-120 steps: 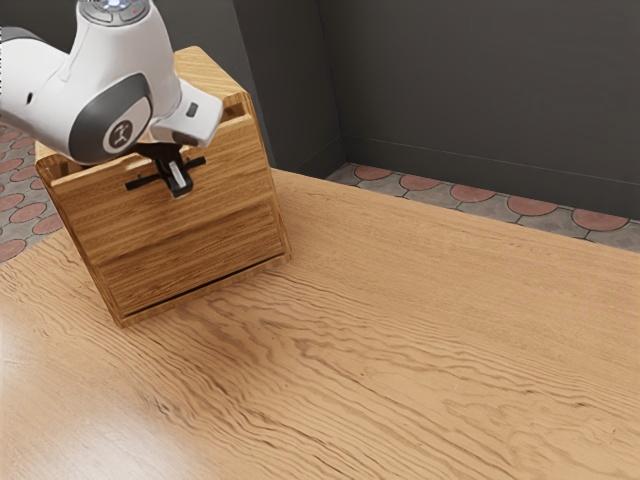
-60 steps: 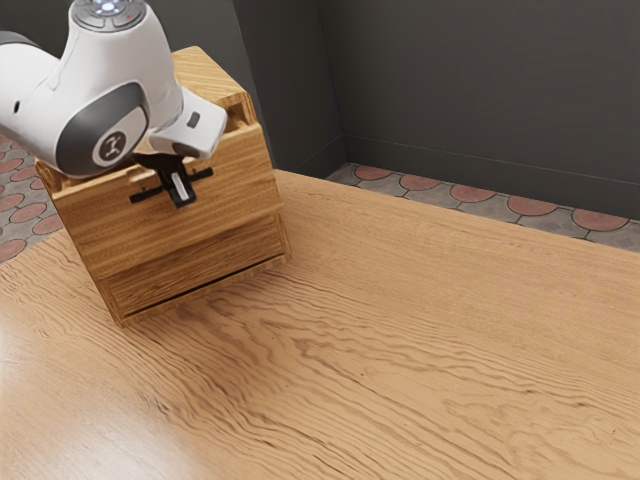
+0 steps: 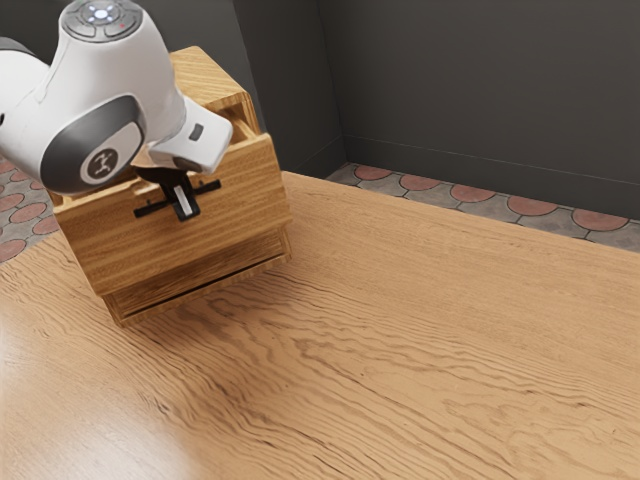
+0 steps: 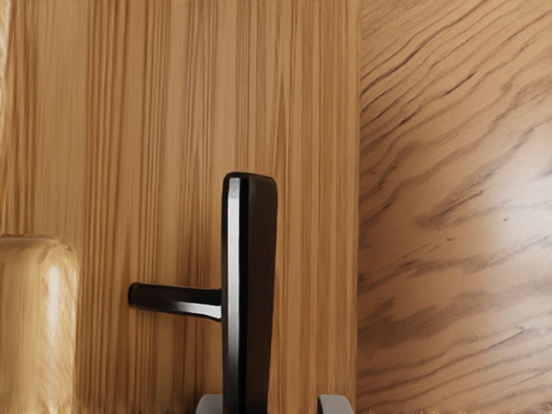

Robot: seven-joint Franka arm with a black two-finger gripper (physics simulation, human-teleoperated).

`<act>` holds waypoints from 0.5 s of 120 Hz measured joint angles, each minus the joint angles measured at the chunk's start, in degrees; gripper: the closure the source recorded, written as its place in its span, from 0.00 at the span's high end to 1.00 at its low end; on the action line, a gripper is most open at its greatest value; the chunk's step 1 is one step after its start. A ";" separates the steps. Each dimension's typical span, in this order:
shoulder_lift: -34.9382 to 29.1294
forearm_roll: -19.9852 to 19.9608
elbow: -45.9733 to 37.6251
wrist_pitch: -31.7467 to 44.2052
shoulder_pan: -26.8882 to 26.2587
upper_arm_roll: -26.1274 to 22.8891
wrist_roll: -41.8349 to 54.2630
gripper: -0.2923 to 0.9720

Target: Pull the drawer handle with one arm to open the drawer

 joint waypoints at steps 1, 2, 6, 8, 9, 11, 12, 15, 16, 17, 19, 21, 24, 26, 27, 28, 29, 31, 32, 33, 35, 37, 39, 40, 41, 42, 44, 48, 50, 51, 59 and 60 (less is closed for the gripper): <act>-0.13 0.01 -0.13 0.00 0.00 -0.08 -0.03 0.25; -0.25 0.01 -0.25 0.00 -0.01 -0.15 -0.07 0.25; -0.66 0.02 -0.61 -0.02 0.04 -0.56 -0.19 0.25; -0.85 0.02 -0.80 -0.02 0.02 -0.70 -0.26 0.26; -0.95 0.02 -0.90 -0.02 0.01 -0.77 -0.29 0.26; -1.14 0.02 -1.11 -0.03 0.04 -0.95 -0.36 0.26; -1.22 0.02 -1.19 -0.03 0.03 -1.02 -0.39 0.26; -1.41 0.01 -1.41 -0.03 0.01 -1.19 -0.51 0.26; -1.47 0.00 -1.46 -0.03 0.01 -1.24 -0.55 0.26; -1.50 0.00 -1.50 -0.04 0.00 -1.28 -0.59 0.26; -1.61 -0.01 -1.58 -0.05 0.08 -1.50 -0.69 0.26; -1.73 -0.02 -1.63 -0.07 0.07 -1.71 -0.79 0.26; -1.88 -0.02 -1.68 -0.13 0.04 -1.94 -0.97 0.26; -1.96 -0.02 -1.72 -0.19 0.06 -2.11 -1.08 0.26; -2.00 -0.02 -1.74 -0.21 0.06 -2.20 -1.15 0.26; -2.04 -0.03 -1.76 -0.24 0.06 -2.27 -1.21 0.26; -2.06 -0.03 -1.77 -0.27 0.06 -2.33 -1.27 0.26; -2.11 -0.04 -1.81 -0.32 0.06 -2.44 -1.40 0.26; -2.13 -0.04 -1.83 -0.34 0.06 -2.49 -1.46 0.26; -2.17 -0.04 -1.85 -0.39 0.05 -2.53 -1.52 0.26; -2.27 -0.06 -1.90 -0.47 0.04 -2.59 -1.65 0.26; -2.40 -0.06 -2.06 -0.56 0.03 -2.63 -1.78 0.26; -2.59 -0.06 -2.27 -0.64 0.05 -2.71 -1.92 0.27; -2.70 -0.07 -2.37 -0.68 0.05 -2.75 -1.98 0.27; -2.84 -0.07 -2.47 -0.72 0.06 -2.80 -2.05 0.26; -2.97 -0.07 -2.56 -0.77 0.06 -2.85 -2.12 0.26; -3.24 -0.07 -2.84 -0.85 0.07 -2.91 -2.26 0.26; -3.78 -0.06 -3.45 -1.01 0.08 -3.00 -2.55 0.26; -4.04 -0.07 -3.69 -1.09 0.09 -3.03 -2.69 0.26; -4.18 -0.07 -3.84 -1.13 0.04 -3.05 -2.76 0.26; -5.04 -0.14 -4.57 -1.41 -0.45 -3.31 -3.31 0.26; -5.12 -0.16 -4.64 -1.45 -0.45 -3.39 -3.38 0.26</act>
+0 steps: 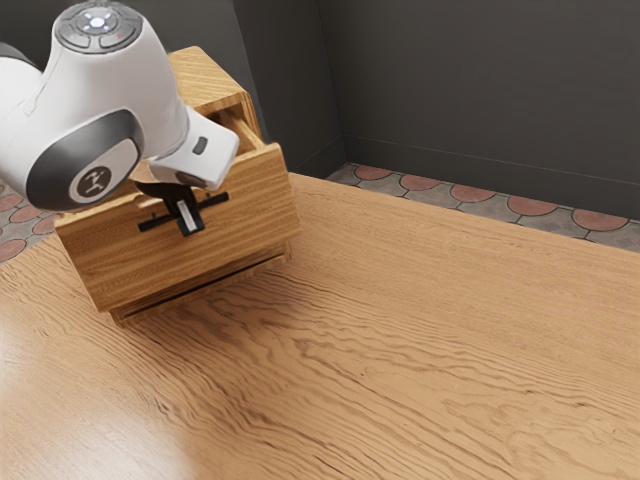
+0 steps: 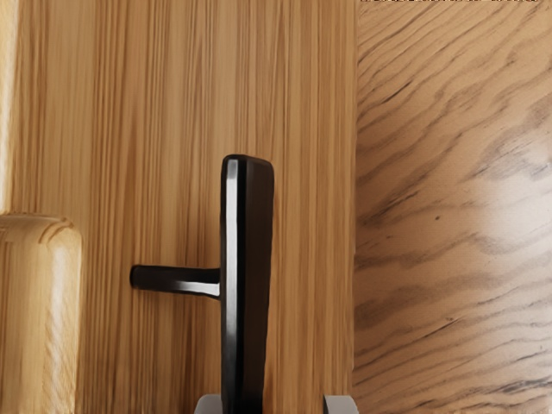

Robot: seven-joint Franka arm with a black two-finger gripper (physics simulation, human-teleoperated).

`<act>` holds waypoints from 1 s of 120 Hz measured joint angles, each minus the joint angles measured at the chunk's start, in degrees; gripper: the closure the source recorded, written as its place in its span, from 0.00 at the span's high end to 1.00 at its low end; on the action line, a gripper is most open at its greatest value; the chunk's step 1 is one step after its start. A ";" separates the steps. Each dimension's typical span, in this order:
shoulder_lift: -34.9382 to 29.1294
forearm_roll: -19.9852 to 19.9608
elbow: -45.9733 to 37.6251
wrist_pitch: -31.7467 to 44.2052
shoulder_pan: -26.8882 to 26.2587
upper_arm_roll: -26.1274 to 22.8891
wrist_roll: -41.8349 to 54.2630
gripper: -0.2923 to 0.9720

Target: Pull the drawer handle with one arm to open the drawer

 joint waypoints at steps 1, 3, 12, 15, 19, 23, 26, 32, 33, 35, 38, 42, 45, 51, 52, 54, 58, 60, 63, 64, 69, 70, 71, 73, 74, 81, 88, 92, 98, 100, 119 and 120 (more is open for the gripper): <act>-0.10 -0.02 -0.07 -0.03 0.00 -0.08 -0.07 0.26; -0.28 -0.07 -0.19 -0.10 0.03 -0.26 -0.21 0.25; -1.14 -0.30 -0.87 -0.35 0.36 -1.29 -0.84 0.24; -1.42 -0.39 -1.07 -0.42 0.43 -1.57 -1.04 0.23; -1.71 -0.43 -1.23 -0.54 0.66 -1.81 -1.33 0.23; -1.94 -0.45 -1.42 -0.68 0.87 -1.96 -1.63 0.24; -2.13 -0.47 -1.69 -0.78 0.94 -2.05 -1.86 0.24; -2.51 -0.51 -2.06 -0.93 1.06 -2.45 -2.36 0.25; -2.60 -0.51 -2.14 -0.95 1.07 -2.56 -2.45 0.25; -2.74 -0.52 -2.28 -0.99 1.09 -2.72 -2.61 0.25; -2.94 -0.50 -2.45 -1.04 1.15 -2.96 -2.87 0.25; -3.11 -0.50 -2.67 -1.09 1.18 -3.20 -3.20 0.25; -3.20 -0.54 -2.77 -1.13 1.19 -3.35 -3.43 0.25; -3.33 -0.71 -2.86 -1.21 1.19 -3.61 -3.85 0.26; -3.34 -0.73 -2.87 -1.22 1.19 -3.66 -3.92 0.26; -3.37 -0.77 -2.89 -1.24 1.19 -3.75 -4.05 0.26; -3.40 -0.83 -2.91 -1.28 1.20 -4.06 -4.32 0.26; -3.44 -0.85 -2.92 -1.29 1.20 -4.22 -4.46 0.26; -3.55 -0.88 -2.95 -1.32 1.23 -4.40 -4.67 0.26; -3.58 -0.89 -2.96 -1.33 1.24 -4.47 -4.73 0.26; -3.76 -0.94 -2.99 -1.36 1.32 -4.85 -5.07 0.25; -3.80 -0.95 -3.00 -1.37 1.33 -4.92 -5.13 0.25; -3.84 -0.95 -3.00 -1.38 1.34 -5.00 -5.20 0.25; -3.90 -0.97 -3.02 -1.39 1.35 -5.14 -5.33 0.25; -3.92 -0.97 -3.03 -1.40 1.36 -5.21 -5.40 0.25; -4.27 -1.01 -3.21 -1.55 1.36 -5.50 -5.85 0.25; -4.76 -1.07 -3.60 -1.68 1.27 -5.63 -6.27 0.25; -5.08 -1.15 -3.83 -1.75 1.14 -5.79 -6.48 0.25; -5.59 -1.22 -4.18 -1.83 1.57 -6.50 -6.79 0.24; -5.79 -1.23 -4.29 -1.85 1.93 -6.87 -6.89 0.24; -6.56 -1.84 -4.59 -2.17 3.29 -8.63 -7.78 0.25; -6.58 -1.87 -4.59 -2.19 3.30 -8.65 -7.82 0.25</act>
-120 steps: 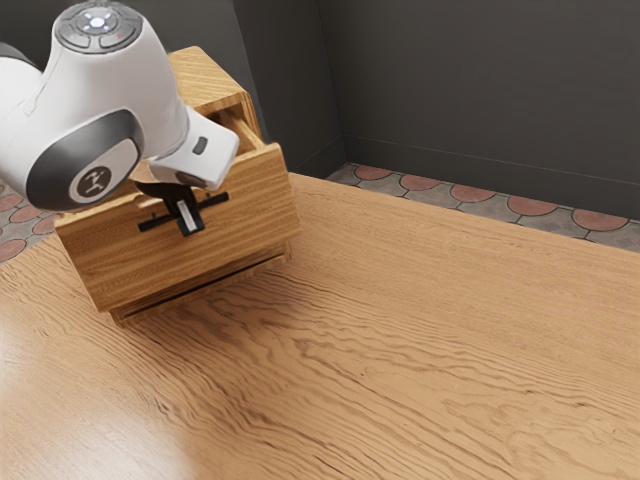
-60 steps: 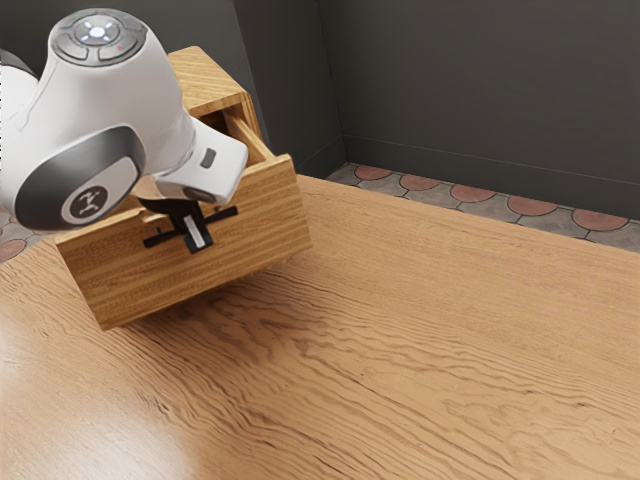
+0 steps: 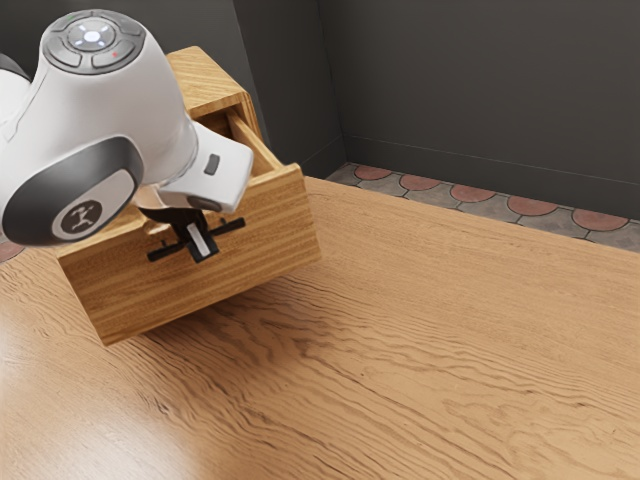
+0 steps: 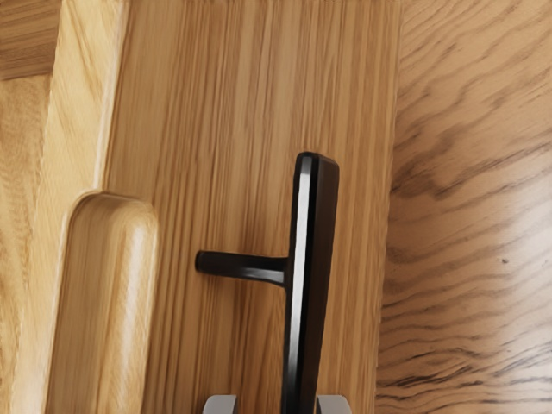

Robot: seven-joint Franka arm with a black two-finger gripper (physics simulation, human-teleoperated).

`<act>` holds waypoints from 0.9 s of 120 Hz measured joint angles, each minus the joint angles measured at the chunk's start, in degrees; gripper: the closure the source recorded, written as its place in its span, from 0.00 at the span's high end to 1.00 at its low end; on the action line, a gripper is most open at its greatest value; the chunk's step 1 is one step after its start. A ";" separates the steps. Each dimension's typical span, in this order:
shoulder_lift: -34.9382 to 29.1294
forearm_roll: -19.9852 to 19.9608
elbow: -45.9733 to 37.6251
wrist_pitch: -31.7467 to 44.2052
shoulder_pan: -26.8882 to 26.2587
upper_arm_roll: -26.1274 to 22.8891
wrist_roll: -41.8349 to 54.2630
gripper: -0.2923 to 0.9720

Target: Pull the drawer handle with one arm to open the drawer

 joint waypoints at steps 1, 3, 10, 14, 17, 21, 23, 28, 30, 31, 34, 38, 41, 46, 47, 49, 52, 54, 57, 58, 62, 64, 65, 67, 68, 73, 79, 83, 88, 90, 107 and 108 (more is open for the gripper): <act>-0.02 -0.03 -0.01 -0.01 0.01 -0.02 -0.04 0.25; -0.04 -0.07 -0.04 -0.04 0.03 -0.05 -0.12 0.25; -0.09 -0.22 -0.08 -0.14 0.06 -0.10 -0.39 0.26; -0.10 -0.28 -0.07 -0.20 0.07 -0.12 -0.52 0.26; -0.11 -0.32 -0.05 -0.24 0.08 -0.12 -0.62 0.27; -0.11 -0.36 -0.03 -0.28 0.08 -0.13 -0.72 0.28; -0.11 -0.38 -0.03 -0.30 0.08 -0.13 -0.77 0.28; -0.12 -0.42 -0.02 -0.35 0.08 -0.13 -0.88 0.30; -0.12 -0.43 -0.02 -0.36 0.08 -0.13 -0.93 0.30; -0.12 -0.44 -0.02 -0.37 0.08 -0.13 -0.95 0.30; -0.12 -0.45 -0.01 -0.39 0.07 -0.13 -1.01 0.31; -0.12 -0.48 -0.01 -0.42 0.07 -0.13 -1.09 0.32; -0.12 -0.50 -0.01 -0.43 0.07 -0.13 -1.16 0.32; -0.12 -0.58 0.01 -0.45 0.08 -0.13 -1.26 0.33; -0.13 -0.60 0.02 -0.45 0.08 -0.13 -1.28 0.33; -0.16 -0.65 0.04 -0.46 0.08 -0.13 -1.31 0.33; -0.21 -0.69 0.09 -0.47 0.08 -0.13 -1.36 0.33; -0.29 -0.72 0.11 -0.48 0.08 -0.15 -1.40 0.33; -0.54 -0.76 0.13 -0.48 0.09 -0.21 -1.45 0.33; -0.62 -0.77 0.13 -0.49 0.09 -0.25 -1.46 0.33; -0.94 -0.81 0.16 -0.50 0.08 -0.44 -1.52 0.33; -1.09 -0.83 0.18 -0.51 0.08 -0.50 -1.55 0.33; -1.18 -0.83 0.19 -0.51 0.08 -0.53 -1.57 0.33; -1.33 -0.84 0.22 -0.52 0.08 -0.59 -1.59 0.33; -1.40 -0.85 0.24 -0.52 0.08 -0.61 -1.61 0.33; -1.83 -0.89 0.32 -0.54 0.09 -0.87 -1.67 0.33; -2.59 -1.05 0.41 -0.56 0.09 -1.36 -1.74 0.33; -3.21 -1.29 0.47 -0.59 0.09 -1.66 -1.78 0.33; -3.72 -1.84 0.81 -0.76 0.08 -1.99 -1.80 0.33; -3.85 -2.14 1.04 -0.88 0.09 -2.13 -1.78 0.33; -3.00 -5.52 4.91 -2.03 -0.09 -4.36 -0.80 0.50; -2.80 -5.70 5.41 -2.24 -0.13 -4.43 -0.75 0.51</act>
